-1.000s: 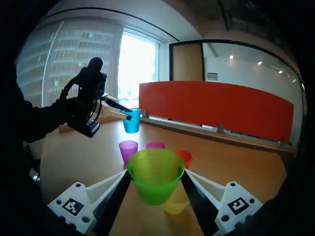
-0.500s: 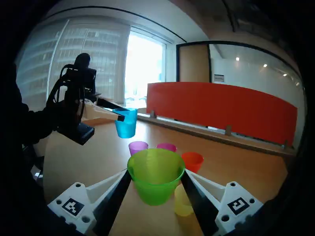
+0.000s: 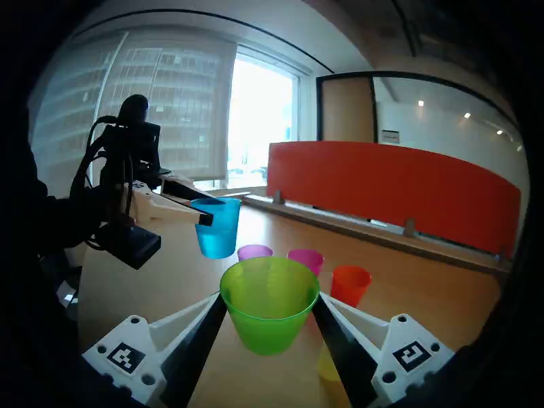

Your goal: Pour water

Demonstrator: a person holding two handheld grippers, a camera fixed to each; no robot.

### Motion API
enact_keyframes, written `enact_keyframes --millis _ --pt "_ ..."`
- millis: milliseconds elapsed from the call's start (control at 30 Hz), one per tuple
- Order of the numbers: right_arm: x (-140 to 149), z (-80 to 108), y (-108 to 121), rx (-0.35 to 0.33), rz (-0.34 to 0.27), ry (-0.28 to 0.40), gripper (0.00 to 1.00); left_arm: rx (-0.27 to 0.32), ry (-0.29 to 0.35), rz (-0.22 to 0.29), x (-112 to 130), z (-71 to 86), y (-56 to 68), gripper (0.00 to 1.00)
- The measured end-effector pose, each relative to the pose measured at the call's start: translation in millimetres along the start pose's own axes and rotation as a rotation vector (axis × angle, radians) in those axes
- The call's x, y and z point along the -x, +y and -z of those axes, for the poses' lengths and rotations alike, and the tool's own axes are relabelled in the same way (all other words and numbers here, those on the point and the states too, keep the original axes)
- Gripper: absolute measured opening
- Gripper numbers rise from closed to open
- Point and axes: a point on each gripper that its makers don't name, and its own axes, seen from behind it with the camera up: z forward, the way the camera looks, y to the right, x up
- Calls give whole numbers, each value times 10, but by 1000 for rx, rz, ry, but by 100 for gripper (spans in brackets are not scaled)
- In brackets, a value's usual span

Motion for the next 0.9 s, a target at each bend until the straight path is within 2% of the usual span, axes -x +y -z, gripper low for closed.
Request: enact_keyframes --millis 200,500,667,900 --pt "-3 -46 -29 -9 3 8 91 -3 -1 -5 78 40 63 88" --pt "-6 -127 -96 -23 31 6 91 -9 2 -42 127 107 157 88" --pt "-10 -192 -174 -39 50 1 91 -26 -2 -69 165 145 167 88" --pt "-23 -263 -262 -64 37 3 91 -32 -7 -107 166 168 205 88"
